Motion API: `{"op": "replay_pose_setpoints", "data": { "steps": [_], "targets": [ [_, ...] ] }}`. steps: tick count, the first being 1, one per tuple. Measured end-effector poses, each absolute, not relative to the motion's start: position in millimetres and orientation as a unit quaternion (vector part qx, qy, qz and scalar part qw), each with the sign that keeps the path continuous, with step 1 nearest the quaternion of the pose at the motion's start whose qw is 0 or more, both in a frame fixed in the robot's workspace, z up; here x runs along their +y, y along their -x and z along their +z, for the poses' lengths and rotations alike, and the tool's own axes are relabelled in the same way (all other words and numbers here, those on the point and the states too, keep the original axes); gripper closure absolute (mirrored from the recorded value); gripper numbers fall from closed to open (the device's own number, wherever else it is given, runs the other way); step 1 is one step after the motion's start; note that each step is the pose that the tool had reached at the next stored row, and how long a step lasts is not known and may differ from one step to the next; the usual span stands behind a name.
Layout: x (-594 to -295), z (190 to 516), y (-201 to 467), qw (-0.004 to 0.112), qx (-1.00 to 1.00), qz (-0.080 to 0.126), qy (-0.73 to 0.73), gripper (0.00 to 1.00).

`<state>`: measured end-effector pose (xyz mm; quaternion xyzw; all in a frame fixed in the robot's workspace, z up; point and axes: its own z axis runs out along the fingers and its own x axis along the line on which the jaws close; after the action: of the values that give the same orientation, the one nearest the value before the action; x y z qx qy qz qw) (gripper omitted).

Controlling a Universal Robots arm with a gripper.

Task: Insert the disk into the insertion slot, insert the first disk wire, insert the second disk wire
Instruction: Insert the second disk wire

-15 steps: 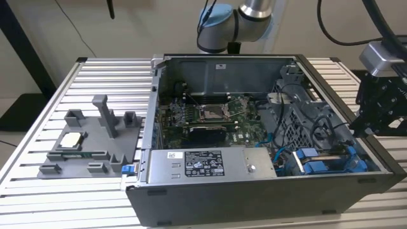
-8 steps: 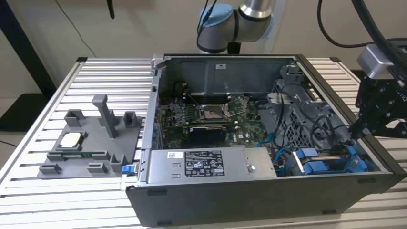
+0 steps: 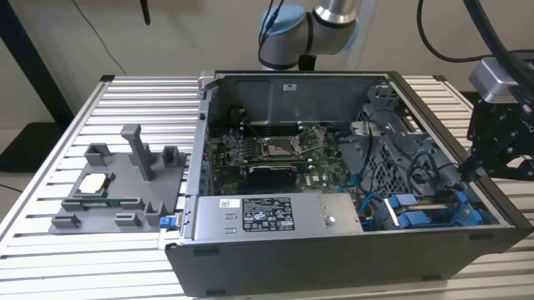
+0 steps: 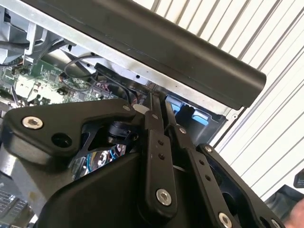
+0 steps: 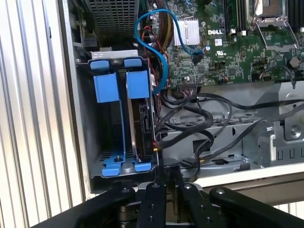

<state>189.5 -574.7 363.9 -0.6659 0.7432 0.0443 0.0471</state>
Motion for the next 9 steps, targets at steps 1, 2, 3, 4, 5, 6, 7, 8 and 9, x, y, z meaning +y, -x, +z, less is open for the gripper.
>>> {"op": "replay_pose_setpoints", "data": {
  "steps": [1,2,3,4,5,6,7,8,9],
  "targets": [
    [-574.7,364.0,-190.1,0.047,0.743,0.044,0.666,0.83],
    [-574.7,364.0,-190.7,0.047,0.743,0.044,0.666,0.83],
    [-574.7,363.9,-191.5,0.047,0.743,0.044,0.666,0.83],
    [-574.7,363.8,-192.2,0.047,0.743,0.044,0.666,0.83],
    [-574.6,363.5,-192.6,0.048,0.743,0.044,0.667,0.83],
    [-574.7,362.7,-192.7,0.048,0.742,0.044,0.667,0.83],
    [-574.7,361.8,-192.9,0.048,0.742,0.044,0.667,0.83],
    [-574.7,360.9,-193.0,0.048,0.742,0.044,0.667,0.83],
    [-574.7,359.8,-193.0,0.048,0.742,0.044,0.667,0.83]
  ]
}}
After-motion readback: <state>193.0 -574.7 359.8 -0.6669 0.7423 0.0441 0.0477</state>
